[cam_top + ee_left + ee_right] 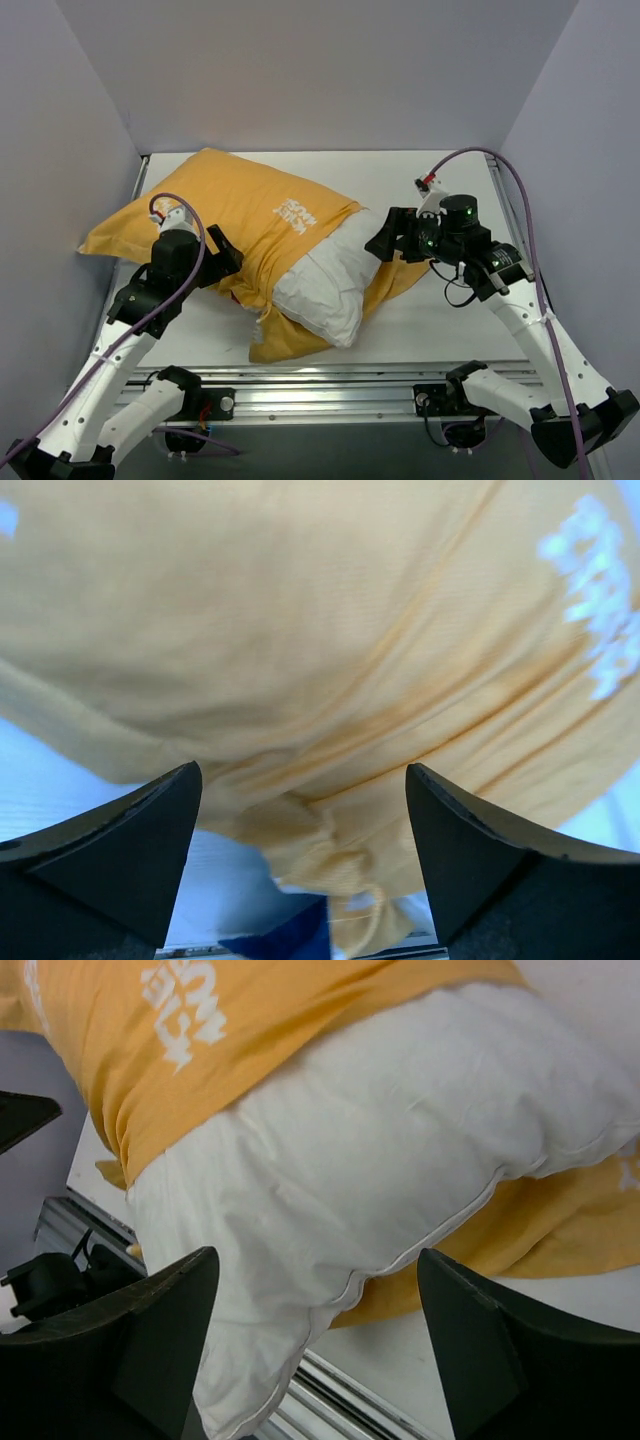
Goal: Remove the pillowcase from the pillow
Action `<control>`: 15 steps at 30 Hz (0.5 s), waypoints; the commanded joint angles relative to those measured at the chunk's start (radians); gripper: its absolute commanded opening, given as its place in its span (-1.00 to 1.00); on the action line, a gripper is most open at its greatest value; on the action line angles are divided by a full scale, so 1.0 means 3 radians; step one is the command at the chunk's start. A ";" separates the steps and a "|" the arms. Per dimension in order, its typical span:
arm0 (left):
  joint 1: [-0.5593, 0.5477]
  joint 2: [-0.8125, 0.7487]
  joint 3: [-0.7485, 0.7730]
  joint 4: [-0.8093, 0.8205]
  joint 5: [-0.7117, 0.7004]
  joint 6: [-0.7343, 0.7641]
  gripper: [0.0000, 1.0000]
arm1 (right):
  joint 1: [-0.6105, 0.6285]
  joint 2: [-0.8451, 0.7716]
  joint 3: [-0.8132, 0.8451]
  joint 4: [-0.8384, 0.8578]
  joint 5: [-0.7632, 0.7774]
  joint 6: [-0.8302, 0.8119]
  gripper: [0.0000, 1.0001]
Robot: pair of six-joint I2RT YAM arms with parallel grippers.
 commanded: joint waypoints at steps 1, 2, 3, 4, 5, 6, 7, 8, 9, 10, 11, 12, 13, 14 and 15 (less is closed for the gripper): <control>0.0020 0.0059 0.0500 -0.0186 0.0049 0.0366 0.83 | -0.0075 0.0198 0.0329 -0.0066 0.0354 -0.0149 0.52; 0.0020 0.0100 0.0556 -0.0257 0.0033 0.0382 0.85 | -0.0085 0.0249 0.0345 -0.0026 0.0374 -0.0165 0.58; 0.0020 0.0131 0.0643 -0.0288 -0.0002 0.0377 0.85 | -0.0090 0.0310 0.0356 0.0015 0.0430 -0.0165 0.61; 0.0020 0.0197 0.0664 -0.0314 -0.0099 0.0372 0.85 | -0.0106 0.0453 0.0361 0.0056 0.0441 -0.0160 0.63; 0.0020 0.0238 0.0679 -0.0329 -0.0165 0.0341 0.85 | -0.0116 0.0535 0.0371 0.0173 0.0431 -0.0170 0.67; 0.0020 0.0269 0.0674 -0.0324 -0.0252 0.0331 0.85 | -0.0116 0.0637 0.0391 0.0225 0.0431 -0.0195 0.69; 0.0026 0.0371 0.0674 -0.0309 -0.0385 0.0316 0.84 | -0.0116 0.0851 0.0427 0.0261 0.0370 -0.0226 0.71; 0.0031 0.0443 0.0669 -0.0258 -0.0426 0.0325 0.84 | -0.0121 0.0954 0.0473 0.0383 0.0309 -0.0256 0.75; 0.0031 0.0504 0.0664 -0.0222 -0.0462 0.0341 0.84 | -0.0111 0.1057 0.0483 0.0455 0.0278 -0.0282 0.76; 0.0036 0.0657 0.0649 -0.0177 -0.0488 0.0351 0.84 | -0.0106 0.1260 0.0499 0.0511 0.0216 -0.0308 0.78; 0.0041 0.0739 0.0628 -0.0039 -0.0503 0.0402 0.84 | -0.0086 0.1348 0.0509 0.0593 0.0150 -0.0333 0.79; 0.0041 0.0811 0.0608 0.0053 -0.0499 0.0443 0.84 | -0.0015 0.1440 0.0519 0.0609 0.0073 -0.0364 0.77; 0.0041 0.0974 0.0557 0.0155 -0.0458 0.0499 0.84 | 0.0057 0.1588 0.0524 0.0604 -0.0008 -0.0455 0.70; 0.0041 0.1056 0.0536 0.0369 -0.0245 0.0646 0.84 | 0.0154 0.1630 0.0514 0.0568 -0.0126 -0.0502 0.43; 0.0026 0.1143 0.0536 0.0417 -0.0131 0.0663 0.84 | 0.0393 0.1661 0.0443 0.0553 -0.0157 -0.0543 0.23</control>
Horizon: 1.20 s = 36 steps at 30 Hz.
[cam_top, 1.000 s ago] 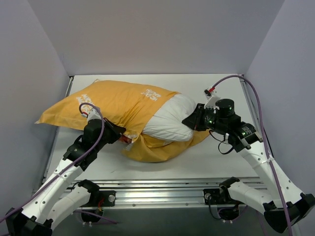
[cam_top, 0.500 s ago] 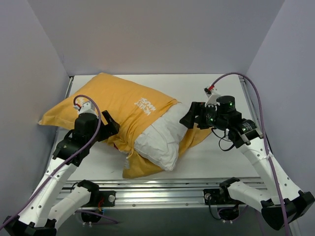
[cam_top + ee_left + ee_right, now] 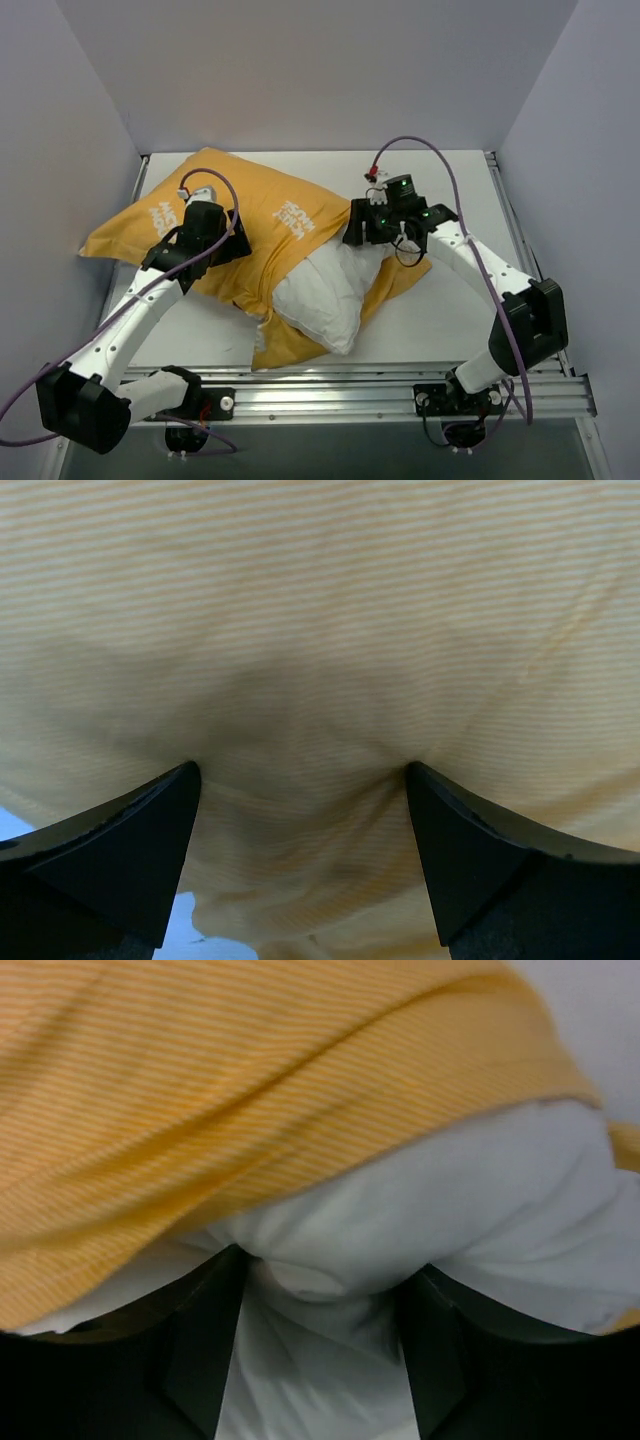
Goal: Remove the pillowcase from the pillow
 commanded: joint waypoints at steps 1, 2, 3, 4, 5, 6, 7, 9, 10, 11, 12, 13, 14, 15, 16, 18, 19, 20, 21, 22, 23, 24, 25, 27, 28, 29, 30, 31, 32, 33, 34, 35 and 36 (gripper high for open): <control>-0.0002 0.0318 -0.0016 0.0414 0.0312 0.0250 0.84 | 0.0495 0.0040 -0.0037 0.0054 -0.0337 -0.0233 0.03; -0.0048 0.0365 -0.0046 0.0511 0.0424 0.0255 0.84 | 0.0592 0.0004 -0.0113 0.0059 -0.0393 -0.0208 -0.35; -0.0094 0.0406 -0.0072 0.0557 0.0547 0.0260 0.84 | 0.0690 -0.0118 -0.0306 0.0079 -0.0418 -0.0157 -0.51; -0.0145 0.0442 -0.0097 0.0593 0.0553 0.0260 0.84 | 0.0858 -0.0205 -0.0409 0.0135 -0.0454 -0.0090 -0.64; -0.0196 0.0457 -0.0138 0.0675 0.0553 0.0275 0.84 | 0.0945 -0.0297 -0.0507 0.0156 -0.0490 0.0032 -0.82; -0.0298 0.0473 -0.0154 0.0721 0.0573 0.0285 0.84 | 0.1053 -0.0399 -0.0589 0.0182 -0.0526 0.0099 -0.88; -0.0345 0.0523 -0.0164 0.0777 0.0584 0.0291 0.84 | 0.1261 -0.0592 -0.0716 0.0202 -0.0531 0.0160 -0.99; -0.0502 0.0610 -0.0098 0.0936 0.0630 0.0357 0.83 | 0.1482 -0.0793 -0.0794 0.0213 -0.0541 0.0303 -1.00; -0.0554 0.0737 -0.0047 0.0972 0.0640 0.0388 0.83 | 0.1579 -0.0834 -0.0804 0.0213 -0.0536 0.0334 -1.00; -0.0610 0.0815 0.0025 0.1023 0.0640 0.0449 0.83 | 0.1752 -0.0865 -0.0799 0.0213 -0.0526 0.0350 -1.00; -0.0656 0.0876 0.0162 0.1043 0.0645 0.0474 0.83 | 0.1815 -0.0896 -0.0789 0.0213 -0.0506 0.0370 -1.00; -0.0733 0.1013 0.0219 0.1069 0.0645 0.0490 0.83 | 0.1861 -0.0901 -0.0769 0.0228 -0.0394 0.0370 -1.00; -0.0744 0.1076 0.0270 0.1130 0.0655 0.0495 0.83 | 0.1882 -0.0896 -0.0763 0.0268 -0.0327 0.0376 -1.00; -0.0749 0.1127 0.0301 0.1176 0.0655 0.0490 0.83 | 0.1872 -0.0896 -0.0768 0.0319 -0.0256 0.0386 -1.00; -0.0744 0.1203 0.0357 0.1212 0.0645 0.0480 0.83 | 0.1857 -0.0835 -0.0748 0.0350 -0.0078 0.0366 -1.00; -0.0708 0.1265 0.0429 0.1274 0.0472 0.0485 0.83 | 0.1694 -0.0647 -0.0631 0.0376 -0.0035 0.0304 -1.00; -0.0673 0.1311 0.0541 0.1274 0.0436 0.0480 0.83 | 0.1612 -0.0570 -0.0600 0.0447 -0.0040 0.0253 -1.00; -0.0551 0.1332 0.0608 0.1274 0.0456 0.0449 0.83 | 0.1515 -0.0488 -0.0569 0.0483 -0.0050 0.0243 -1.00; -0.0474 0.1342 0.0674 0.1259 0.0486 0.0414 0.83 | 0.1332 -0.0315 -0.0498 0.0524 -0.0061 0.0238 -1.00; -0.0397 0.1357 0.0827 0.1243 0.0507 0.0373 0.83 | 0.1259 -0.0212 -0.0447 0.0560 -0.0071 0.0217 -1.00; -0.0249 0.1352 0.0899 0.1192 0.0512 0.0292 0.85 | 0.1208 -0.0120 -0.0380 0.0555 -0.0051 0.0156 -1.00; -0.0187 0.1342 0.0981 0.1151 0.0507 0.0265 0.86 | 0.1177 0.0068 -0.0294 0.0535 -0.0025 0.0115 -1.00; -0.0131 0.1297 0.1052 0.1105 0.0497 0.0245 0.89 | 0.1161 0.0161 -0.0080 0.0464 0.0000 0.0079 -1.00; -0.0029 0.1230 0.1277 0.0922 0.0426 0.0229 0.93 | 0.1161 0.0355 0.0110 0.0453 0.0011 0.0028 -1.00; -0.0013 0.1128 0.1344 0.0855 0.0395 0.0229 0.94 | 0.1161 0.0407 0.0238 0.0509 0.0006 0.0053 -1.00; -0.0003 0.1072 0.1456 0.0708 0.0359 0.0224 0.94 | 0.1161 0.0448 0.0279 0.0550 0.0001 0.0089 -1.00; 0.0013 0.1015 0.1498 0.0630 0.0313 0.0219 0.89 | 0.1161 0.0520 0.0320 0.0616 -0.0025 0.0145 -1.00; 0.0018 0.0868 0.1528 0.0548 0.0232 0.0204 0.88 | 0.1171 0.0551 0.0387 0.0718 -0.0020 0.0181 -0.98; 0.0023 0.0780 0.1544 0.0401 0.0191 0.0173 0.88 | 0.1176 0.0586 0.0418 0.0749 -0.0005 0.0212 -0.98; 0.0028 0.0704 0.1539 0.0323 0.0139 0.0138 0.88 | 0.1176 0.0658 0.0448 0.0866 0.0011 0.0268 -0.98; 0.0028 0.0511 0.1529 0.0221 0.0028 0.0082 0.88 | 0.1176 0.0699 0.0479 0.0968 0.0011 0.0294 -0.95; 0.0033 0.0392 0.1508 0.0003 -0.0014 -0.0020 0.88 | 0.1176 0.0740 0.0565 0.0995 0.0006 0.0309 -0.93; 0.0028 0.0290 0.1402 -0.0080 -0.0050 -0.0057 0.88 | 0.1181 0.0836 0.0632 0.1010 -0.0014 0.0314 -0.90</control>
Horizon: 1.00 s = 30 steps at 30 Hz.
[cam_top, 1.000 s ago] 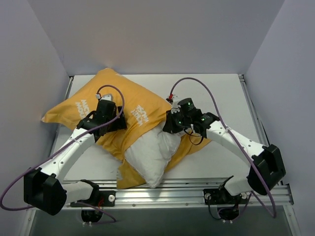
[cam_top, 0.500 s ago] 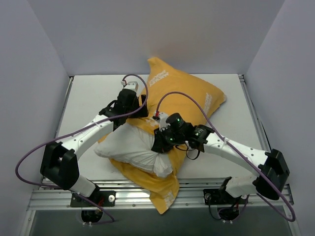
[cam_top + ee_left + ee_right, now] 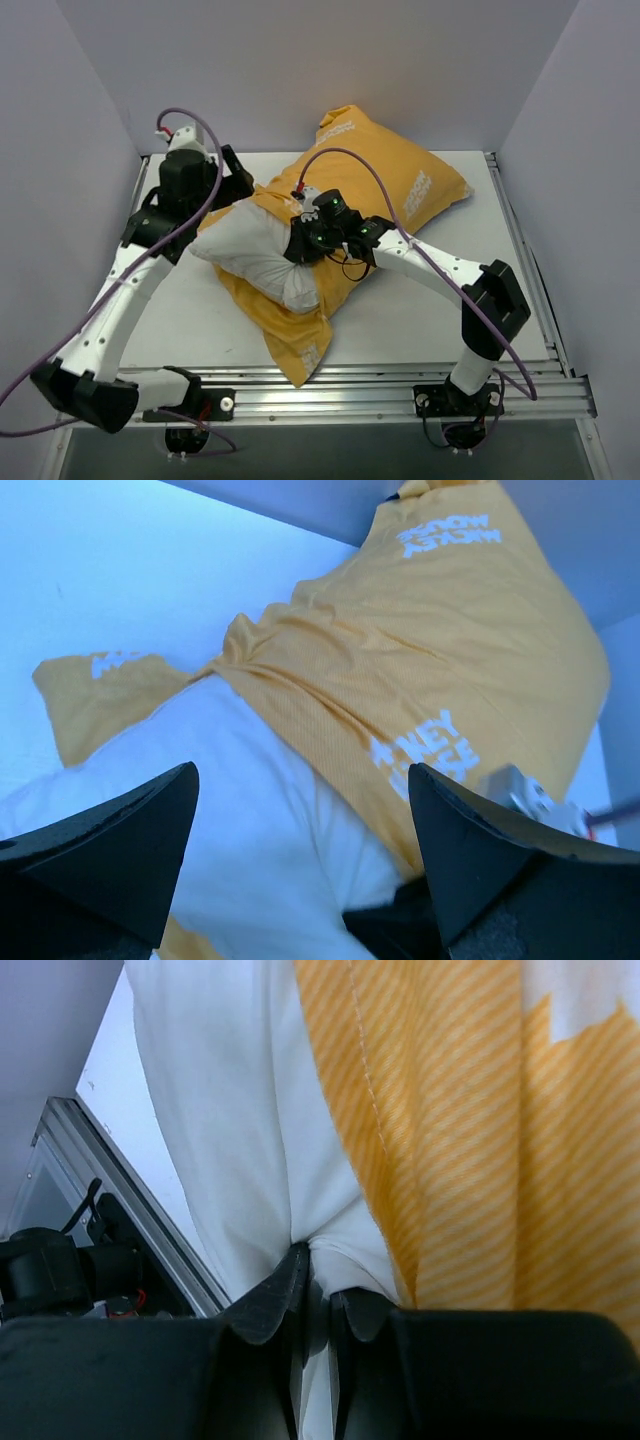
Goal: Remove the pillowcase from the pillow
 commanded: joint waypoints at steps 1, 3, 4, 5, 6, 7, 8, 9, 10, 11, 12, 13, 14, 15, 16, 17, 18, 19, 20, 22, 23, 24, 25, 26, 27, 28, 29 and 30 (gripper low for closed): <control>0.0005 -0.0623 -0.0043 -0.0631 -0.0250 -0.0245 0.88 | -0.0006 0.0242 0.0306 0.0409 0.0031 -0.0065 -0.85; 0.0005 -0.0976 -0.0308 -0.0775 -0.0240 -0.0358 0.88 | 0.0009 0.0314 0.0480 0.0414 0.0000 -0.0090 -0.78; 0.0010 -0.1070 -0.0386 -0.0852 -0.0219 -0.0388 0.88 | 0.0019 0.0319 0.0515 0.0439 -0.0020 -0.0136 -0.73; 0.0010 -0.1157 -0.0448 -0.0989 -0.0133 -0.0409 0.88 | 0.0019 0.0324 0.0551 0.0455 -0.0061 -0.0152 -0.70; 0.0005 -0.1233 -0.0509 -0.1046 -0.0087 -0.0429 0.88 | 0.0019 0.0329 0.0612 0.0470 -0.0082 -0.0172 -0.66; 0.0005 -0.1376 -0.0651 -0.1148 -0.0026 -0.0460 0.88 | 0.0019 0.0334 0.0653 0.0425 -0.0097 -0.0218 -0.57; 0.0005 -0.1448 -0.0729 -0.1190 0.0117 -0.0521 0.88 | 0.0014 0.0335 0.0705 0.0379 -0.0112 -0.0254 -0.50; 0.0005 -0.1505 -0.0805 -0.1225 0.0199 -0.0557 0.88 | 0.0009 0.0314 0.0816 0.0312 -0.0107 -0.0289 -0.43; 0.0005 -0.1627 -0.0943 -0.1292 0.0276 -0.0603 0.88 | 0.0009 0.0284 0.0858 0.0190 -0.0087 -0.0335 -0.24; 0.0005 -0.1683 -0.1000 -0.1323 0.0348 -0.0684 0.88 | 0.0009 0.0243 0.0884 0.0169 -0.0057 -0.0397 -0.16; 0.0000 -0.1806 -0.1056 -0.1338 0.0475 -0.0721 0.88 | 0.0004 0.0121 0.0894 0.0032 0.0005 -0.0417 0.03; 0.0000 -0.1868 -0.1097 -0.1353 0.0527 -0.0751 0.87 | -0.0001 0.0049 0.0889 -0.0005 0.0030 -0.0438 0.13; 0.0000 -0.1929 -0.1163 -0.1359 0.0563 -0.0787 0.88 | -0.0006 -0.0018 0.0884 -0.0051 0.0102 -0.0484 0.21; 0.0000 -0.2016 -0.1189 -0.1359 0.0604 -0.0803 0.88 | -0.0011 -0.0180 0.0843 -0.0163 0.0178 -0.0504 0.34; 0.0000 -0.2042 -0.1215 -0.1359 0.0614 -0.0813 0.88 | -0.0011 -0.0273 0.0813 -0.0214 0.0285 -0.0530 0.40; 0.0000 -0.2062 -0.1266 -0.1349 0.0624 -0.0813 0.88 | -0.0021 -0.0355 0.0767 -0.0266 0.0413 -0.0550 0.45; 0.0000 -0.2042 -0.1286 -0.1338 0.0675 -0.0818 0.88 | -0.0037 -0.0518 0.0716 -0.0383 0.0733 -0.0540 0.53; 0.0000 -0.2017 -0.1312 -0.1267 0.0721 -0.0828 0.88 | -0.0103 -0.0595 0.0609 -0.0444 0.0878 -0.0530 0.57; 0.0000 -0.1986 -0.1343 -0.1206 0.0767 -0.0833 0.88 | -0.0144 -0.0718 0.0542 -0.0491 0.1001 -0.0515 0.60; -0.0005 -0.1869 -0.1450 -0.0982 0.0971 -0.0894 0.88 | -0.0297 -0.0831 0.0354 -0.0639 0.1293 -0.0489 0.63; -0.0005 -0.1823 -0.1486 -0.0884 0.1033 -0.0925 0.88 | -0.0348 -0.0943 0.0286 -0.0670 0.1324 -0.0479 0.64; -0.0030 -0.1751 -0.1547 -0.0782 0.1084 -0.0951 0.88 | -0.0404 -0.0989 0.0215 -0.0711 0.1421 -0.0464 0.64; -0.0061 -0.1715 -0.1578 -0.0578 0.1135 -0.1012 0.88 | -0.0532 -0.1071 0.0093 -0.0731 0.1386 -0.0448 0.64; -0.0091 -0.1679 -0.1603 -0.0490 0.1121 -0.1043 0.88 | -0.0573 -0.1112 0.0036 -0.0737 0.1360 -0.0433 0.64; -0.0137 -0.1603 -0.1649 -0.0414 0.1085 -0.1063 0.88 | -0.0604 -0.1148 -0.0020 -0.0732 0.1360 -0.0423 0.64; -0.0244 -0.1557 -0.1670 -0.0286 0.1029 -0.1109 0.88 | -0.0620 -0.1184 -0.0072 -0.0716 0.1208 -0.0413 0.63; -0.0301 -0.1506 -0.1680 -0.0229 0.0922 -0.1125 0.88 | -0.0620 -0.1230 -0.0163 -0.0706 0.1161 -0.0418 0.61; -0.0367 -0.1394 -0.1691 -0.0122 0.0881 -0.1130 0.88 | -0.0620 -0.1245 -0.0205 -0.0665 0.1095 -0.0413 0.60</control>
